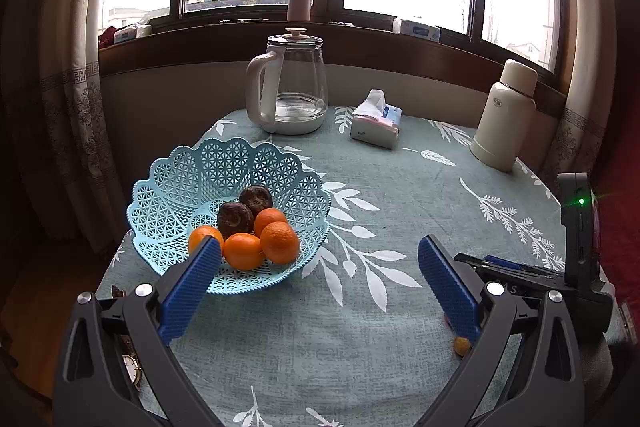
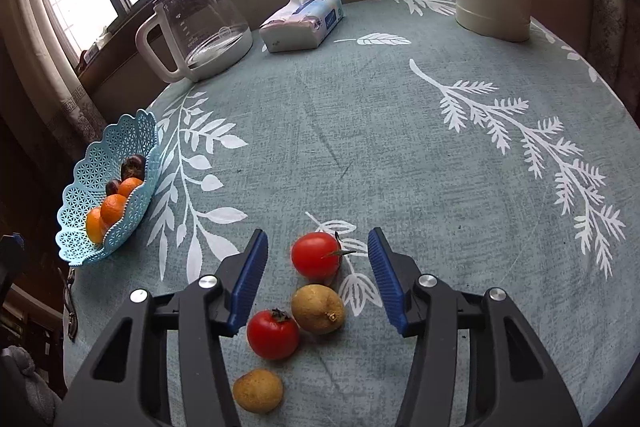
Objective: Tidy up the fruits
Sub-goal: 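Close the right tool on a red tomato and lift it, then close the left tool on a tan round fruit while the right tool holds the tomato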
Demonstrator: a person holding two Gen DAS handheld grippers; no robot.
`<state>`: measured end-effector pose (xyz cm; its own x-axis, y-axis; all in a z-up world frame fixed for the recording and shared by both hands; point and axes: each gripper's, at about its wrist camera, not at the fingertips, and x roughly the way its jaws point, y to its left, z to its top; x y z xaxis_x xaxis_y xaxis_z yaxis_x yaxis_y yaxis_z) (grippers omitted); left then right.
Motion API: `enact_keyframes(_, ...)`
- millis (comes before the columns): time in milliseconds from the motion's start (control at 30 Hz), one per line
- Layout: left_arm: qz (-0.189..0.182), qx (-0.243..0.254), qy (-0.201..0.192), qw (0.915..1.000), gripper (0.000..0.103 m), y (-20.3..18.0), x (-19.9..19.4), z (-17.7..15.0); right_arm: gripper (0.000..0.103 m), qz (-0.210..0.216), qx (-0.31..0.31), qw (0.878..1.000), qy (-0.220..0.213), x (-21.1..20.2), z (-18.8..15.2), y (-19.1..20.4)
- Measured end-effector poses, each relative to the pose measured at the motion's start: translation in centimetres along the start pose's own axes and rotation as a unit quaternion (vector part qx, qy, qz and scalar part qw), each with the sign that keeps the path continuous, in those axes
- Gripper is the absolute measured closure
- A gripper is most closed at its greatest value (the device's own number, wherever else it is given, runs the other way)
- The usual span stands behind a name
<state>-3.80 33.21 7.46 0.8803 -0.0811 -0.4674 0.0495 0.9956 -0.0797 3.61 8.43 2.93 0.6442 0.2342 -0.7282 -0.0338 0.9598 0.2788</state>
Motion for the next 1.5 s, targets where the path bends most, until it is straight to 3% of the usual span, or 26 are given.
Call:
enact_keyframes(433,0.001,0.001,0.007,1.0,0.003,-0.1,0.6,-0.2,0.071,-0.023,-0.027,0.999,0.018,1.9,0.1,0.4)
enact_keyframes(800,-0.01,0.023,0.031,0.9992,0.003,-2.1,1.9,-1.5,0.071,-0.028,-0.002,0.999,-0.033,-1.9,1.0,-2.1)
enact_keyframes(1167,-0.025,0.047,0.045,0.9975,0.003,-4.7,2.6,-1.9,0.071,-0.059,0.016,0.996,-0.07,-4.6,0.6,-5.5)
enact_keyframes(1500,-0.034,0.067,0.063,0.9953,0.003,-7.0,3.6,-2.6,0.07,-0.055,0.034,0.996,-0.059,-4.4,-0.3,-7.5)
